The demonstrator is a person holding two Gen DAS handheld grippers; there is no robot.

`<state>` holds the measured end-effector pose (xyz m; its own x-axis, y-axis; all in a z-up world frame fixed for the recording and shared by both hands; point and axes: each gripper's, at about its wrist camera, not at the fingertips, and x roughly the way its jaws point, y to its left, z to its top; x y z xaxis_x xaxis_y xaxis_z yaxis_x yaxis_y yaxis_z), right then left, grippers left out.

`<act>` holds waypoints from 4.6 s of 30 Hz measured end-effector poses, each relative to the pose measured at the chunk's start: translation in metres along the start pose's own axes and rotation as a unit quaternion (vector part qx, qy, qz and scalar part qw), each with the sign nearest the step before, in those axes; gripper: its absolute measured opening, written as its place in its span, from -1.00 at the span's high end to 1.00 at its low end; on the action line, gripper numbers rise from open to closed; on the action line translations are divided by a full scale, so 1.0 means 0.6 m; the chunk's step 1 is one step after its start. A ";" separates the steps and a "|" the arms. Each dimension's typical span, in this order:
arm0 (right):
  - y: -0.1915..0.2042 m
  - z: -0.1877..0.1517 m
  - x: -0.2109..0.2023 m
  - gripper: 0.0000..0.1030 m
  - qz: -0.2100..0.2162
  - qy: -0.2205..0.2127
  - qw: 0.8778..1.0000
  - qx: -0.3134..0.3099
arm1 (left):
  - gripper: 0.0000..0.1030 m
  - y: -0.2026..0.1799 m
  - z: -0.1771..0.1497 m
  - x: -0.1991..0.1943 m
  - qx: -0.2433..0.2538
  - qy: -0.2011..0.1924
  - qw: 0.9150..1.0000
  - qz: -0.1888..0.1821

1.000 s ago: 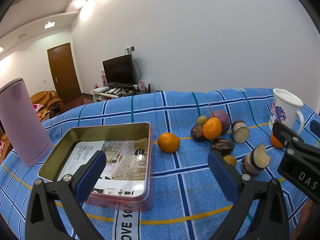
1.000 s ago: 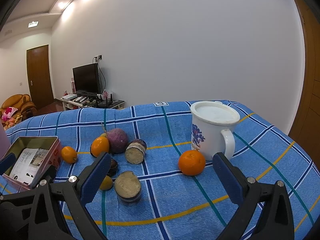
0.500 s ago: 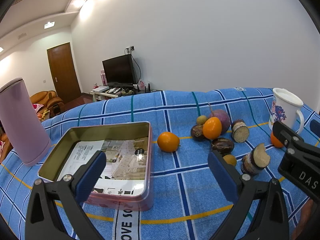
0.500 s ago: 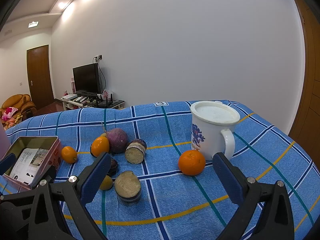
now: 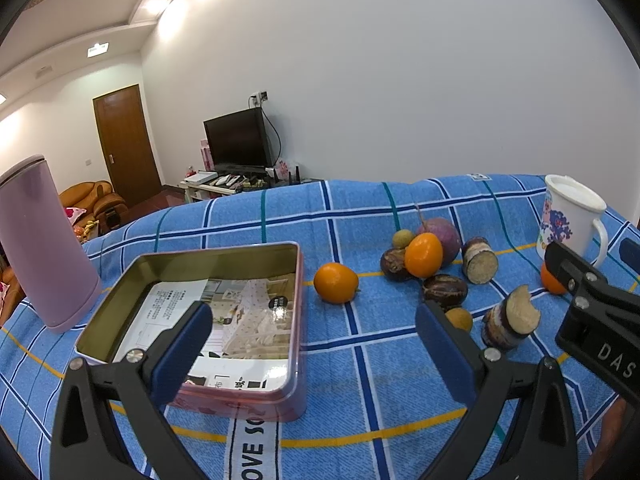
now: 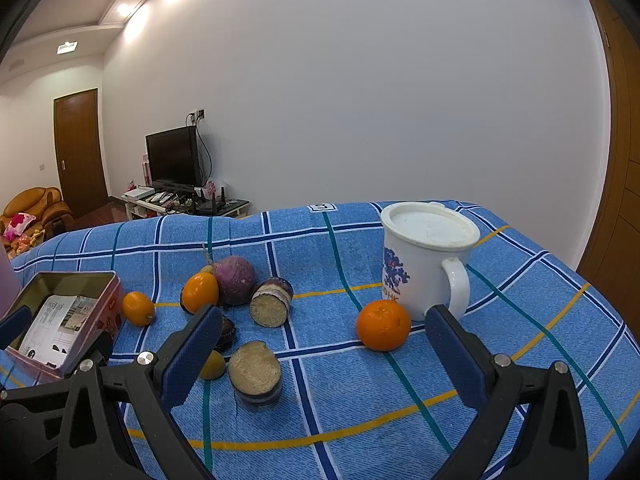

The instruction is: Organize fruits

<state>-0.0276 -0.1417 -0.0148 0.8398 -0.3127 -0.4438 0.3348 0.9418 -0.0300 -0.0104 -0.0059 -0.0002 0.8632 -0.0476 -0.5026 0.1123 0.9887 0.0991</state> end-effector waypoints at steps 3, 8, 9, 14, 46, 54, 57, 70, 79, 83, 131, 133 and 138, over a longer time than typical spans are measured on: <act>-0.001 0.000 0.000 -0.98 0.001 0.000 1.000 0.000 | -1.00 0.000 0.000 0.000 0.000 0.000 1.000 0.000; -0.001 -0.001 0.000 -0.98 0.002 0.000 1.000 -0.001 | -1.00 0.000 -0.001 0.000 0.000 0.000 1.000 0.000; 0.000 -0.001 0.000 -0.98 0.002 0.001 1.000 -0.001 | -1.00 -0.001 -0.001 0.001 0.000 0.001 1.000 0.000; -0.001 -0.001 0.000 -0.98 0.001 0.002 1.000 -0.002 | -1.00 -0.001 -0.001 0.002 0.000 0.001 1.000 -0.001; 0.017 -0.024 0.066 -0.12 0.117 0.124 0.984 -0.043 | -0.80 -0.006 -0.010 0.024 0.011 0.061 0.997 -0.048; 0.031 -0.022 0.065 0.04 0.154 0.128 0.978 -0.064 | -0.76 -0.004 -0.010 0.020 0.005 0.057 0.997 -0.053; 0.033 -0.023 0.075 0.04 0.173 0.136 0.974 -0.060 | -0.76 0.004 -0.008 0.020 -0.004 0.059 0.997 -0.049; -0.033 0.005 0.053 0.21 0.158 0.101 0.982 0.016 | -0.73 -0.046 0.001 0.013 0.023 0.070 0.993 -0.093; -0.073 0.017 0.045 0.21 0.108 0.069 0.990 0.060 | -0.11 -0.127 0.001 0.101 0.035 0.177 0.976 -0.119; -0.080 0.018 0.041 0.21 0.100 0.062 0.992 0.055 | -0.09 -0.136 0.002 0.119 0.030 0.183 0.975 -0.119; 0.160 -0.023 -0.031 0.21 0.159 0.037 0.984 -0.068 | 0.44 0.252 -0.004 0.035 -0.019 0.061 0.996 -0.060; 0.187 -0.018 -0.031 0.21 0.174 0.042 0.982 -0.066 | 0.44 0.271 -0.008 0.042 -0.023 0.065 0.996 -0.054; 0.271 -0.013 -0.022 0.21 0.197 0.049 0.976 -0.078 | 0.44 0.306 -0.014 0.061 -0.031 0.076 0.995 -0.050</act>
<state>0.0126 0.0163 -0.0208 0.8429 0.0832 -0.5316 -0.0807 0.9963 0.0280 0.0380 0.1753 -0.0075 0.7641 -0.1293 -0.6320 0.1596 0.9871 -0.0089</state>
